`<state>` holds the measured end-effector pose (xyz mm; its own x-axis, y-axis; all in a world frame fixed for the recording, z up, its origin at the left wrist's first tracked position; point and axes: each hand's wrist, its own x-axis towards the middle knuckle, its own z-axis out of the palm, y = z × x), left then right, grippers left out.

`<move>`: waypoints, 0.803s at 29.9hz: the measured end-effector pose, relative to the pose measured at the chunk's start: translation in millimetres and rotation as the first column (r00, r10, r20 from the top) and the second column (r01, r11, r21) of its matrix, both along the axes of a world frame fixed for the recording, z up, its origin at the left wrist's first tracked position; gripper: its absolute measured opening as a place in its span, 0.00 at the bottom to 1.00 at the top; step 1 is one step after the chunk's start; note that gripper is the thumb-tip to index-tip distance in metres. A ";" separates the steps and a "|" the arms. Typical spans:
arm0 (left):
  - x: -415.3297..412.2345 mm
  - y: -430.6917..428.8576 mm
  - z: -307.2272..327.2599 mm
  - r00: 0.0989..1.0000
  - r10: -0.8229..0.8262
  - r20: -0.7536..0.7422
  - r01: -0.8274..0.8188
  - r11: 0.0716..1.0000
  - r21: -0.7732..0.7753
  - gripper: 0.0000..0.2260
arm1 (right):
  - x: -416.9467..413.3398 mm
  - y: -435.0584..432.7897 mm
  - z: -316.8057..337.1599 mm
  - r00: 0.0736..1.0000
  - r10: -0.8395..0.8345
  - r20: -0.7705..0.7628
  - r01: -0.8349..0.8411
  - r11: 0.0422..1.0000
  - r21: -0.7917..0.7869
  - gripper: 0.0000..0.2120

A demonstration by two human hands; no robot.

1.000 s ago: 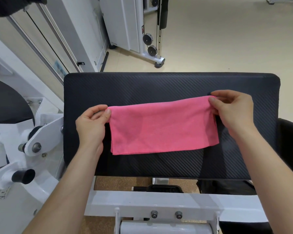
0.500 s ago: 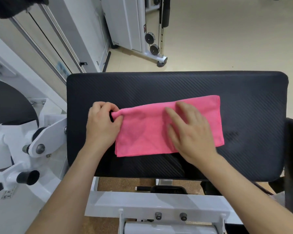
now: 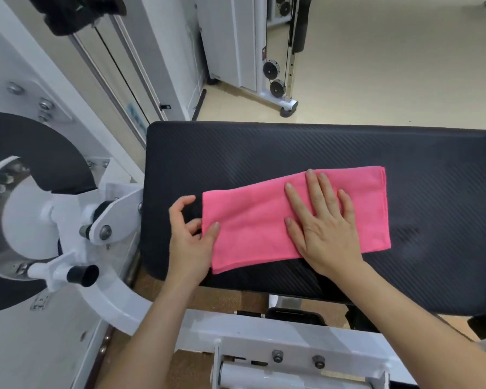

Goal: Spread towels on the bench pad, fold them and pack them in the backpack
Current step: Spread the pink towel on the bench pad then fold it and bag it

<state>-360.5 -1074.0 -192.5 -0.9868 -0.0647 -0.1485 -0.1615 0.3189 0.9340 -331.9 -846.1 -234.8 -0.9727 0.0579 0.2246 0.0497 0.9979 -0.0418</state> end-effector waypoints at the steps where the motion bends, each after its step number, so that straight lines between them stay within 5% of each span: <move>1: 3.3 -4.9 -3.1 0.999 0.047 -0.016 -0.047 0.999 0.005 0.23 | 1.0 -7.7 -1.4 1.000 0.020 0.009 -0.020 1.000 -0.001 0.28; 4: 12.1 -23.2 -11.7 0.992 0.083 -0.098 -0.085 0.996 -0.016 0.19 | 3.6 -29.6 -6.7 0.999 0.037 0.023 -0.037 0.999 -0.010 0.28; 8: 18.2 -34.5 -9.5 0.983 -0.145 -0.116 0.120 0.972 -0.200 0.14 | 3.0 -35.3 -3.2 0.998 0.023 0.061 -0.021 0.999 -0.040 0.28; 12: 19.7 -25.0 17.2 0.982 -0.148 -0.121 0.137 0.986 -0.094 0.15 | 12.4 -39.4 27.5 0.983 0.125 0.131 -0.085 0.958 -0.275 0.32; 15: 22.6 -7.5 45.5 0.972 -0.194 -0.130 0.199 0.980 0.024 0.16 | 36.2 -54.8 68.2 0.925 0.322 0.202 -0.061 0.649 -0.758 0.40; 18: 27.7 16.2 64.0 0.913 -0.403 -0.056 0.405 0.914 0.032 0.20 | 49.9 -74.7 87.1 0.936 0.344 0.080 -0.064 0.388 -0.919 0.39; 21: 25.0 29.3 68.2 0.799 -0.588 -0.125 0.555 0.802 -0.221 0.24 | 49.8 -73.4 72.8 0.997 0.077 0.030 0.000 0.363 -0.932 0.29; 24: 4.1 31.6 66.6 0.609 -0.737 -0.292 0.327 0.569 -0.754 0.31 | 50.9 -60.2 58.7 0.997 0.019 0.073 0.056 0.458 -0.887 0.21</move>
<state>-356.4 -1042.4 -125.9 -0.7297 0.6365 0.2498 0.6805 0.6406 0.3558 -281.0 -906.3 -176.1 -0.9780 0.2076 -0.0198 0.1075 0.4208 -0.9008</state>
